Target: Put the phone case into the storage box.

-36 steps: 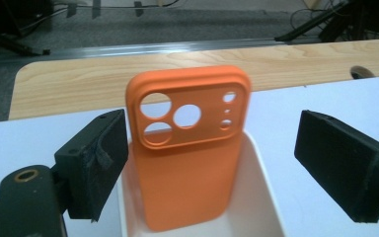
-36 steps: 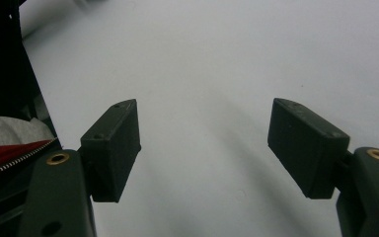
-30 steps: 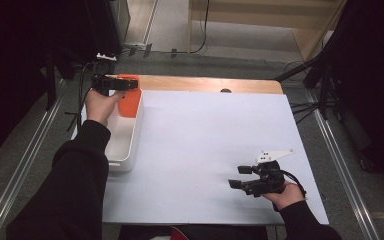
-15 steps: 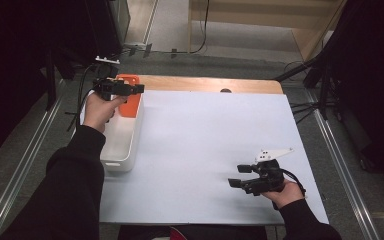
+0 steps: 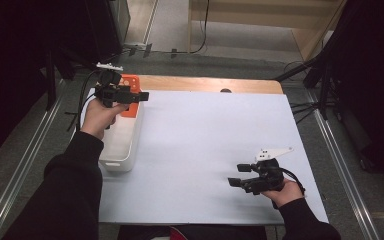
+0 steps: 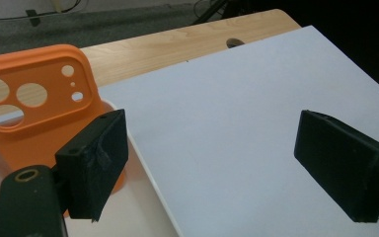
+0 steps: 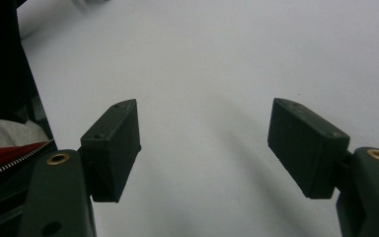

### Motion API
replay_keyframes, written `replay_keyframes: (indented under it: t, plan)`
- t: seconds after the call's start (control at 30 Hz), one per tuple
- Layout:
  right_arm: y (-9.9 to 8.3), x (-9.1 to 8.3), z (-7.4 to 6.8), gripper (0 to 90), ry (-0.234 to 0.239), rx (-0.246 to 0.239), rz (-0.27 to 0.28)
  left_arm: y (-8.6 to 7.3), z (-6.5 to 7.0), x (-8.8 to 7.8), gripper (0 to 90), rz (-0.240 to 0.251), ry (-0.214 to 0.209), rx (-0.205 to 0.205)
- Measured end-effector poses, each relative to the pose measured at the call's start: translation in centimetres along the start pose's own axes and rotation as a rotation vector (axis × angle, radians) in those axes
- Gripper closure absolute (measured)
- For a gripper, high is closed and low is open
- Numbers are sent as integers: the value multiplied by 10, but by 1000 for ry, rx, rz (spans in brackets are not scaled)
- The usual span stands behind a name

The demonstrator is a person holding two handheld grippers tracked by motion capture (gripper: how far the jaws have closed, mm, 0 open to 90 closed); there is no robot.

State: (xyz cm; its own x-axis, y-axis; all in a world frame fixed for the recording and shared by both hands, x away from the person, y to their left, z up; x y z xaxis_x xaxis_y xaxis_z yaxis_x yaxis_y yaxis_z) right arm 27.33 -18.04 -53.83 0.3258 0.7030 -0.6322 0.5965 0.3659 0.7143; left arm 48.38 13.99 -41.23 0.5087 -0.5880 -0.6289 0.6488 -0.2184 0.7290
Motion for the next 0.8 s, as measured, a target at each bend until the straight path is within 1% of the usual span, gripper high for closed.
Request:
replay_keyframes:
  t: [0.03,0.13,0.43,0.53,0.67,0.8]
  plan:
    - [0,0,0,274,-1,-1,0,-1,1,0,139,-1,4,4]
    - [0,0,0,274,0,-1,-2,-4,6,-2,139,0,-20,9]
    - [-1,0,-1,274,1,2,-2,-20,26,-1,139,-11,-67,57]
    - [-1,0,-1,274,0,2,-3,-24,31,-3,139,-7,-84,64]
    - [-1,0,-1,274,1,1,-1,-30,36,-4,139,-4,-94,76]
    - [-1,0,-1,274,1,2,-3,-38,40,-3,139,-3,-110,69]
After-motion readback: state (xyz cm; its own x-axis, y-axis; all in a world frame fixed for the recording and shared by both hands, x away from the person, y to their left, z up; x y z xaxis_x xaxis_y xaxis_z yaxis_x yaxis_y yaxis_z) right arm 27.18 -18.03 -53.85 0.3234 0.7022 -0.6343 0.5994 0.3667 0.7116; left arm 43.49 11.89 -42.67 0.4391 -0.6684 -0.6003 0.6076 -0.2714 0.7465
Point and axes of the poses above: each handheld gripper's, and its own axes: x roughly forward along the jaws, y roughly out of its top, z roughly to its right, the point moved 9 cm from there along x, roughly forward along the jaws, and after that the axes turned 4 degrees about -x, right-handed, at the moved point
